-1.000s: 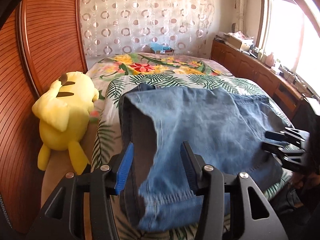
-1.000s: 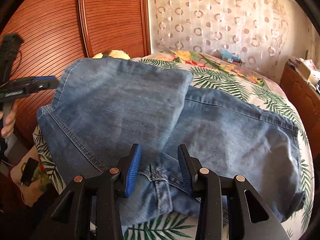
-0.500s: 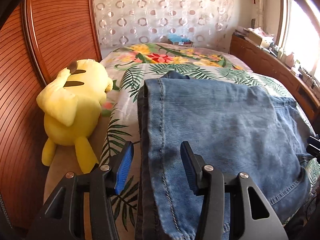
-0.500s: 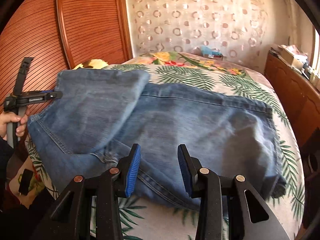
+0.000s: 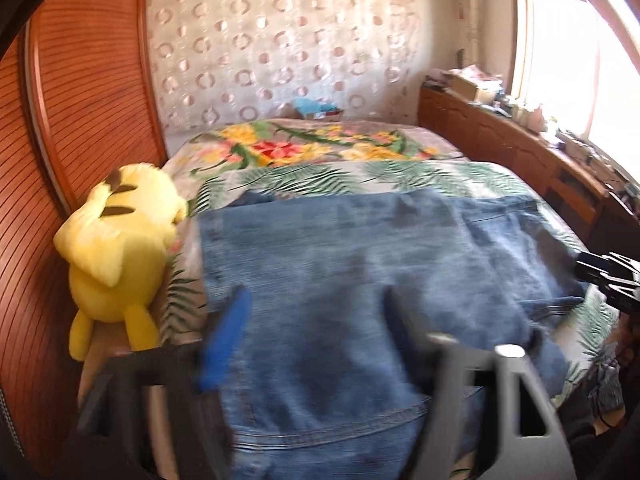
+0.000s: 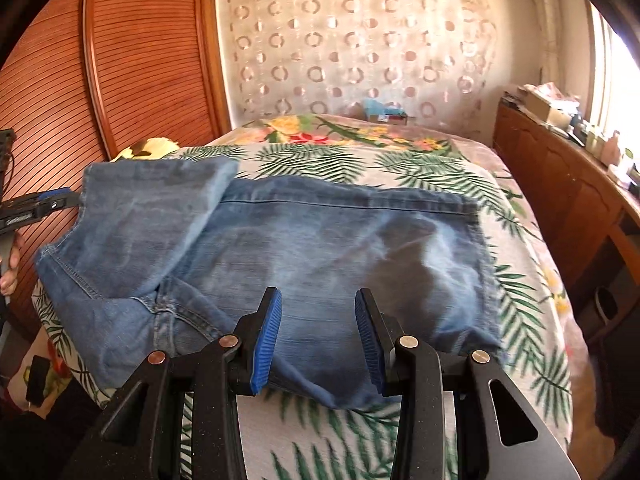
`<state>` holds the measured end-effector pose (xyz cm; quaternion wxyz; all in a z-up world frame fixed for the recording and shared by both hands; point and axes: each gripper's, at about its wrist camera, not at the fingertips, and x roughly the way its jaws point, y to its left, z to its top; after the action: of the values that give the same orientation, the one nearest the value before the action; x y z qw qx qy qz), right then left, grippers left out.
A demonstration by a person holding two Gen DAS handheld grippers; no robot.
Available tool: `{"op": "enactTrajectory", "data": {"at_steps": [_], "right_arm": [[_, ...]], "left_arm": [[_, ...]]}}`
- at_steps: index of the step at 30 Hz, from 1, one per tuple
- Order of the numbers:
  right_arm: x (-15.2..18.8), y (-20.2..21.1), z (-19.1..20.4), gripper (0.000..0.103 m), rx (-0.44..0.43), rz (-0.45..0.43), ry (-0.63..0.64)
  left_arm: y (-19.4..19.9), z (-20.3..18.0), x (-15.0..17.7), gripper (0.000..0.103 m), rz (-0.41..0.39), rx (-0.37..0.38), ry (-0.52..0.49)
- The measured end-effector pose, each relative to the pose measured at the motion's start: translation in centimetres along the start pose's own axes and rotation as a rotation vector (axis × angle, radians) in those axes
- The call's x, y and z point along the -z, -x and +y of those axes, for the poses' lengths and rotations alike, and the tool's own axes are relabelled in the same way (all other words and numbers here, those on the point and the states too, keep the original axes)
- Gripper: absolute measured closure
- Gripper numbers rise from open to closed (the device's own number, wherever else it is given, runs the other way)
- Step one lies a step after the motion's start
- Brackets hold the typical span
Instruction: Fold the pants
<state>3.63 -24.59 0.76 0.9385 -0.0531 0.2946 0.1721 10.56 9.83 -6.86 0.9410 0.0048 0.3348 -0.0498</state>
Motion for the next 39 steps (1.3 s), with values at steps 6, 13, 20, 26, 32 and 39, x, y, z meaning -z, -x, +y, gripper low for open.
{"op": "enactTrajectory", "data": {"at_steps": [6,13,20,26,32,39], "right_arm": [[0.5,0.8,-1.2,0.063,0.033,-0.005,-0.030],[1.0,1.5,-2.4,0.063,0.079,-0.002,-0.070],[1.5,2.0,-3.3,0.063,0.121,0.007,-0.094],[1.8,2.3,-4.2,0.062,0.138,0.007,-0.131],[1.5,1.3,-4.7,0.061,0.150,0.014,-0.171],[1.7,-0.1,-4.7,0.061,0.148,0.071,-0.189]], "left_arm": [[-0.3,-3.9,-0.5,0.021,0.003,0.083,-0.048],[-1.7,-8.0,-0.1,0.021,0.025,0.149,-0.091],[-3.3,-10.3,0.9,0.021,0.066,0.153,-0.122],[-4.8,-10.9,1.9,0.021,0.111,0.154,-0.118],[-5.7,-10.9,2.9,0.021,0.112,0.149,-0.109],[-5.8,-11.1,3.4,0.020,0.105,0.127,-0.109]]}}
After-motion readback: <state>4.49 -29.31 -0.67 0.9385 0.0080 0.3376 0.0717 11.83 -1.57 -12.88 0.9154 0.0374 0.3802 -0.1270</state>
